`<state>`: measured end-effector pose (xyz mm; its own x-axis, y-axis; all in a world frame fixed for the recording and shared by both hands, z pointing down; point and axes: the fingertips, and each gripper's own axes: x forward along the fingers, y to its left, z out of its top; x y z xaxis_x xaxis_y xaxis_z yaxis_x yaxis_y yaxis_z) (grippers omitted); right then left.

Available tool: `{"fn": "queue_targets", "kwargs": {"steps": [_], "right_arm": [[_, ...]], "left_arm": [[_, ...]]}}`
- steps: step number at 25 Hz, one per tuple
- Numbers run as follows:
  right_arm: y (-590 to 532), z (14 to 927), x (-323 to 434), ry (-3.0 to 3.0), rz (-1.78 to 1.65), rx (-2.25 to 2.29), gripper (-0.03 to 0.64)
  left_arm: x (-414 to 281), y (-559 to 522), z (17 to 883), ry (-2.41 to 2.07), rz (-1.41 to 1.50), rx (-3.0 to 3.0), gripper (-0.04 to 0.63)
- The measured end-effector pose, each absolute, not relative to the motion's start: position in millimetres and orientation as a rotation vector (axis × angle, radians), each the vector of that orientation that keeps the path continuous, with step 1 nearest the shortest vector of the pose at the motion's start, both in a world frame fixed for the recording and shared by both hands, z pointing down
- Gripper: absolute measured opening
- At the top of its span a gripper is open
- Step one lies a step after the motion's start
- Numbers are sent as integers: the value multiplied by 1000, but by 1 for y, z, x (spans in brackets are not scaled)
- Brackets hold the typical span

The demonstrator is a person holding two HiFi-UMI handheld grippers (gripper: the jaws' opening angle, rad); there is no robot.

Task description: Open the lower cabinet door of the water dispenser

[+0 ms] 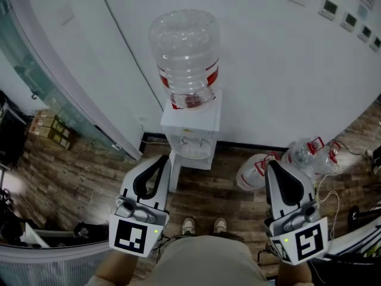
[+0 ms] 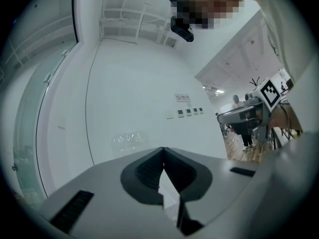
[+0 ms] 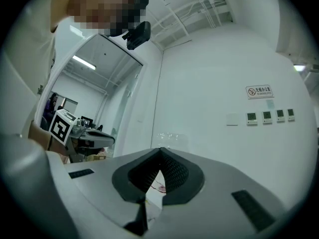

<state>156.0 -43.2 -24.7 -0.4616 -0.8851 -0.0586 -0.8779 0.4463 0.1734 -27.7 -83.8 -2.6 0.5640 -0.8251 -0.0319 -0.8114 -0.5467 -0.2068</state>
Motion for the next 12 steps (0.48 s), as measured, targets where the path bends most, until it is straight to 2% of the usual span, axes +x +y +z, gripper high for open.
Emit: {"fn": "queue_targets", "kwargs": {"steps": [12], "right_arm": [[-39, -26, 151, -2653, -289, 1570, 6]], "left_arm": [[-31, -77, -4, 1388, -101, -2598, 6]]}}
